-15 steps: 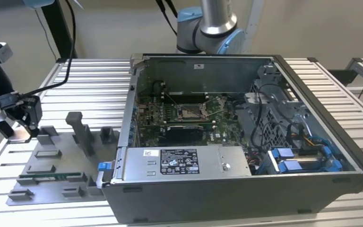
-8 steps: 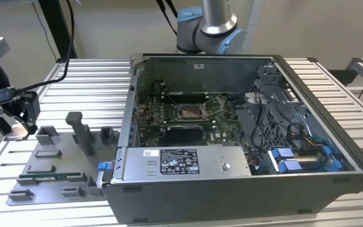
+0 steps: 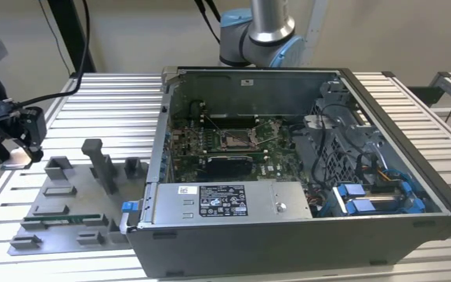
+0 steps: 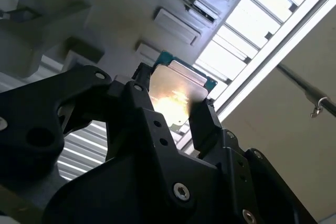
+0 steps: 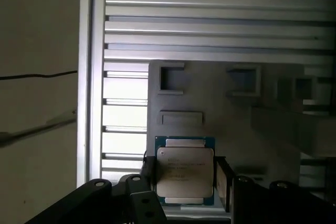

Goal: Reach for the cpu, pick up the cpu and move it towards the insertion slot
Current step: 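Pick up the cpu and move it towards the insertion slot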

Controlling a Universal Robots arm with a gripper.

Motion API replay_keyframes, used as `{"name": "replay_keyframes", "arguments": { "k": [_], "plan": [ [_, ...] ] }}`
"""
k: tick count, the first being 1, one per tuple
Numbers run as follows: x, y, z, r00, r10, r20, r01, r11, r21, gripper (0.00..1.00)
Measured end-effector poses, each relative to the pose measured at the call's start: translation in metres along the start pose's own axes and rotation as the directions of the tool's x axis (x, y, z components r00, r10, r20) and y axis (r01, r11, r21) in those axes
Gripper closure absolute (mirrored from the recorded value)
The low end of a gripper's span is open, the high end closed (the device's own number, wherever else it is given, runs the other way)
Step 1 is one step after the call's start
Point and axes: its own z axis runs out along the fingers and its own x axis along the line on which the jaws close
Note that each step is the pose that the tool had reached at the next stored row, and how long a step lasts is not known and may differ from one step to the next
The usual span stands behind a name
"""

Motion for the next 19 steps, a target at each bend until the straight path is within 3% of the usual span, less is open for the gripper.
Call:
{"name": "replay_keyframes", "arguments": {
  "k": [19],
  "plan": [
    [0.0,0.0007,-0.0173,1.0,0.0,0.0001,0.0,1.0,0.0002,1.0]
  ]
}}
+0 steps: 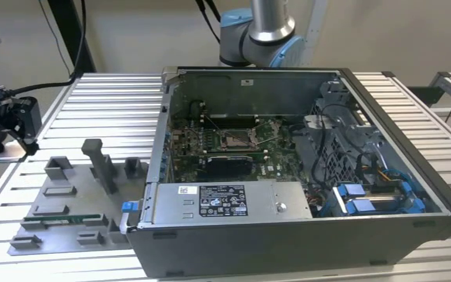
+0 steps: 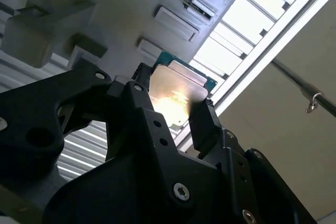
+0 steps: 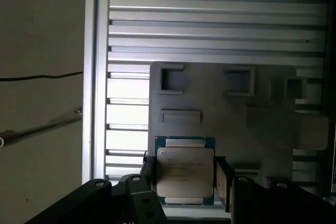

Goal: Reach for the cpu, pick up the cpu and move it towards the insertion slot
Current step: 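Pick up the cpu and move it towards the insertion slot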

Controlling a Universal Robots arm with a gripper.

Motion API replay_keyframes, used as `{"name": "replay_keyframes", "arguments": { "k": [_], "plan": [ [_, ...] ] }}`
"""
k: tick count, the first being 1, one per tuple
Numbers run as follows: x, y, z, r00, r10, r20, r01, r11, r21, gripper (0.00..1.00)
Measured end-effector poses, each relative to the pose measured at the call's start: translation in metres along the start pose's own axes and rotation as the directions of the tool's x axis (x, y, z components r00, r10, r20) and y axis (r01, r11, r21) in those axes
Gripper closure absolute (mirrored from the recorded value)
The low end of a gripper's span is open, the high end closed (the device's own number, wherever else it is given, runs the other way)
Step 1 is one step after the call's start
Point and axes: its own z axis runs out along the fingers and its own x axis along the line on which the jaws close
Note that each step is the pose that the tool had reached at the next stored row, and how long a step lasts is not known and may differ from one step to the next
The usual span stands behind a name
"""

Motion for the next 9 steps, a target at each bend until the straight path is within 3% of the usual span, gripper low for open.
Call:
{"name": "replay_keyframes", "arguments": {
  "k": [9],
  "plan": [
    [0.0,0.0002,-0.0068,1.0,0.0,-0.0001,0.0,1.0,0.0017,1.0]
  ]
}}
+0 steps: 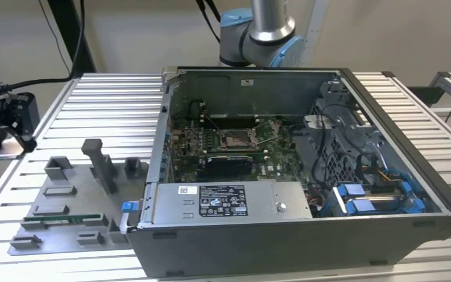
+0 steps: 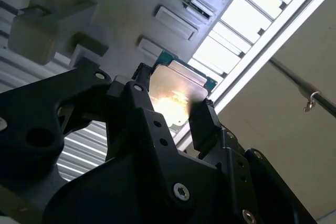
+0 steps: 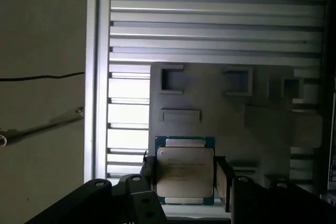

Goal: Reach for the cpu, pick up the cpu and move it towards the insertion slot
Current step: 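Pick up the cpu and move it towards the insertion slot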

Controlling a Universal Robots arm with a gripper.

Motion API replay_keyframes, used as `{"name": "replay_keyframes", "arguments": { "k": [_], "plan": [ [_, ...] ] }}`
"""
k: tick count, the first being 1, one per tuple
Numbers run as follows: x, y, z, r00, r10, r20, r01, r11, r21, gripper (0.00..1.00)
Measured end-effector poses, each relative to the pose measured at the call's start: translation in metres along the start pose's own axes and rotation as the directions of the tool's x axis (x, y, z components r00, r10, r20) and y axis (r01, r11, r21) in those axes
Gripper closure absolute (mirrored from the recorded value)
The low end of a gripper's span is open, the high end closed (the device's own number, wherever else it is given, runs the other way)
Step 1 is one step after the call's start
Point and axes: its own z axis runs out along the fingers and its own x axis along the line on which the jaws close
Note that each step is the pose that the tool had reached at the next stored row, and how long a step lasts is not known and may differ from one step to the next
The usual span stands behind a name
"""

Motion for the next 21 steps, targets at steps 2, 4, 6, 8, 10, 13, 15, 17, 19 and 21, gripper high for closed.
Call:
{"name": "replay_keyframes", "arguments": {
  "k": [2,4,6,8,10,13,15,17,19,21],
  "plan": [
    [0.0,0.0001,-0.0017,1.0,0.0,-0.0001,0.0,1.0,0.0005,1.0],
    [0.0,0.0002,-0.0036,1.0,0.0,0.0,0.0,1.0,0.0005,1.0],
    [0.0,0.0002,-0.0057,1.0,0.0,0.0,0.0,1.0,0.0019,1.0],
    [0.0,0.0004,-0.0085,1.0,0.0,0.0,0.0,1.0,0.0037,1.0],
    [0.0,0.0005,-0.0121,1.0,0.0,-0.0002,0.0,1.0,0.0057,1.0],
    [0.0,0.0007,-0.0172,1.0,0.0,-0.0001,0.0,1.0,0.009,1.0],
    [0.0,0.0009,-0.0209,1.0,0.0,-0.0001,0.0,0.9999,0.0106,1.0],
    [0.0,0.001,-0.0249,1.0,0.0,-0.0001,0.0,0.9999,0.0117,1.0],
    [0.0001,0.0012,-0.0282,1.0,0.0,-0.0001,0.0,0.9999,0.0131,1.0],
    [0.0,0.0012,-0.0306,1.0,0.0,-0.0002,0.0,0.9999,0.0148,1.0]
  ]
}}
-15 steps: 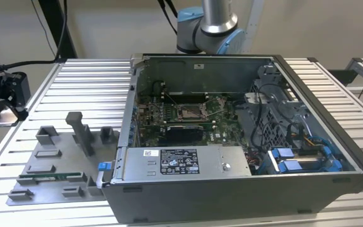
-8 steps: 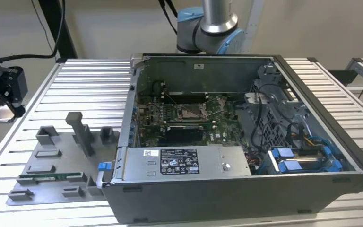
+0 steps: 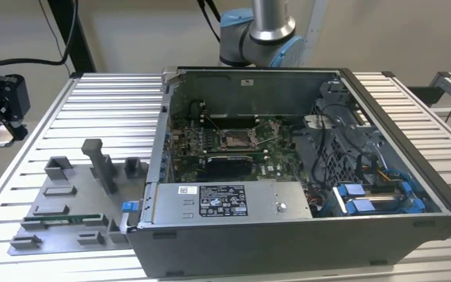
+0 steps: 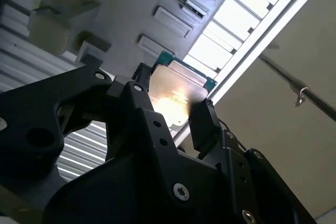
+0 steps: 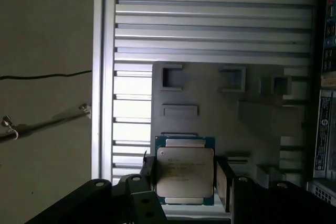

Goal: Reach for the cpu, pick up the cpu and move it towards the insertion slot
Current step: 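Pick up the cpu and move it towards the insertion slot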

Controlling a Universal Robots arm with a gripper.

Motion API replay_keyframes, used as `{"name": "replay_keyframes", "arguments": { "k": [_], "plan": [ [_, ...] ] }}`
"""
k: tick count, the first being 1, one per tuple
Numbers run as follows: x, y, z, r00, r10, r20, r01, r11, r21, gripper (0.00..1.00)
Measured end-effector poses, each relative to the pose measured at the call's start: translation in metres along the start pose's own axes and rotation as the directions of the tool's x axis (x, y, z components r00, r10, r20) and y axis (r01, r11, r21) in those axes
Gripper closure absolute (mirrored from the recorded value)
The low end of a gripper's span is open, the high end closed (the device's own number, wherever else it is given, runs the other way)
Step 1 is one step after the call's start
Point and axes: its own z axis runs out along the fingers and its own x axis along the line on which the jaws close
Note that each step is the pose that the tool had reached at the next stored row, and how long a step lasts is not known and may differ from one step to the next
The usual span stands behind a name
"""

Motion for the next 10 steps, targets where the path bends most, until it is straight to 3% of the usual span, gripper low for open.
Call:
{"name": "replay_keyframes", "arguments": {
  "k": [10],
  "plan": [
    [0.0001,0.0003,-0.0132,1.0,0.0,0.0,0.0,1.0,0.0022,1.0]
  ]
}}
